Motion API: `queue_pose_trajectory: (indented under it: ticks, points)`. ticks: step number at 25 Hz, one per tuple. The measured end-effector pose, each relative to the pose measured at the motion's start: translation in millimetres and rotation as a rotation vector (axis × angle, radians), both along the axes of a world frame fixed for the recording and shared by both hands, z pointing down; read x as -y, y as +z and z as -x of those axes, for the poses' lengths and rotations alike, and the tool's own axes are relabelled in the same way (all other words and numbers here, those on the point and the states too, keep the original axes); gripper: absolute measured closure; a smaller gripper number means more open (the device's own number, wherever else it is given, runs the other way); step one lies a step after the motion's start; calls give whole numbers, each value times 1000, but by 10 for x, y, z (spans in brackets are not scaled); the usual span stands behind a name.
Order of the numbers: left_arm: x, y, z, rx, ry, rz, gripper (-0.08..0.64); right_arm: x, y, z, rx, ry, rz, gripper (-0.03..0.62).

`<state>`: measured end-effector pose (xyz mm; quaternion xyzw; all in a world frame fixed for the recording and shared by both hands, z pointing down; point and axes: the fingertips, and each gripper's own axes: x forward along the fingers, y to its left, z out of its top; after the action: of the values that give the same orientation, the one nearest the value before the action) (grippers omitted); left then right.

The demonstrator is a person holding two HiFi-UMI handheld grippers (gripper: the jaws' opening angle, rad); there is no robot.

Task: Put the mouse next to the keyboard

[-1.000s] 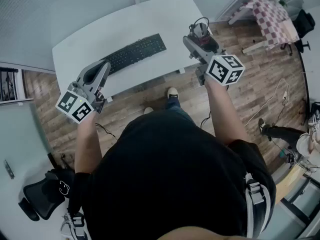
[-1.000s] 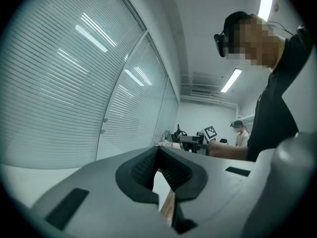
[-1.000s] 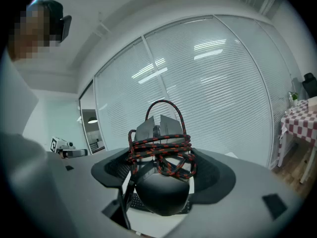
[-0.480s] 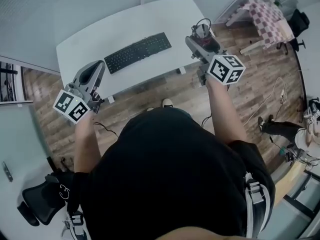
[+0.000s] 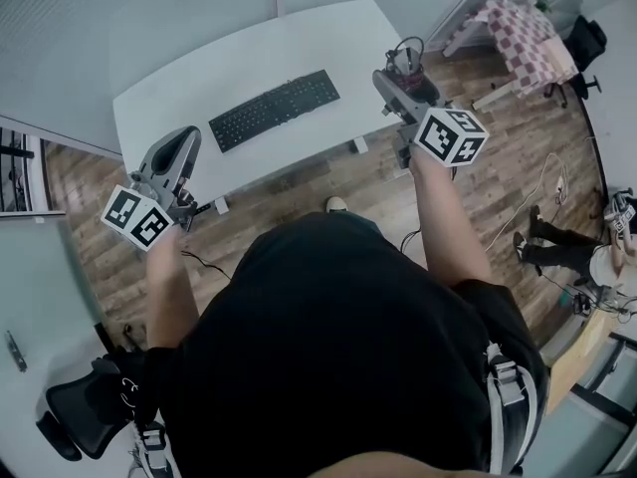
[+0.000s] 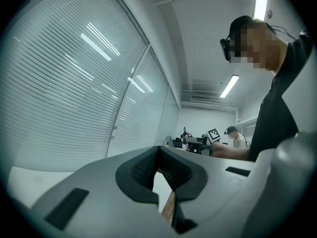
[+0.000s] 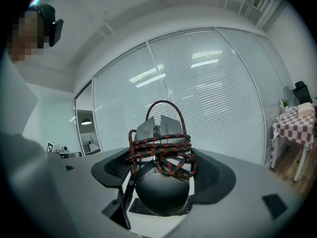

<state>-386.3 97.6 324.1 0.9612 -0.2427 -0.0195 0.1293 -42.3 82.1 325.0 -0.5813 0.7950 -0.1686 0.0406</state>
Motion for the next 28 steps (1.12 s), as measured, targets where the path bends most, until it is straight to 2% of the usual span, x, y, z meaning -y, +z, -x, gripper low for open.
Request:
queue_pose_trajectory:
  ticks: [14,28]
  points:
    - [57,73,-123,17,14,3,538,48,114,-247,22,33,5,199]
    - [453,65,-762,25,8,-1,538,398,255,-899,53,40,8,199]
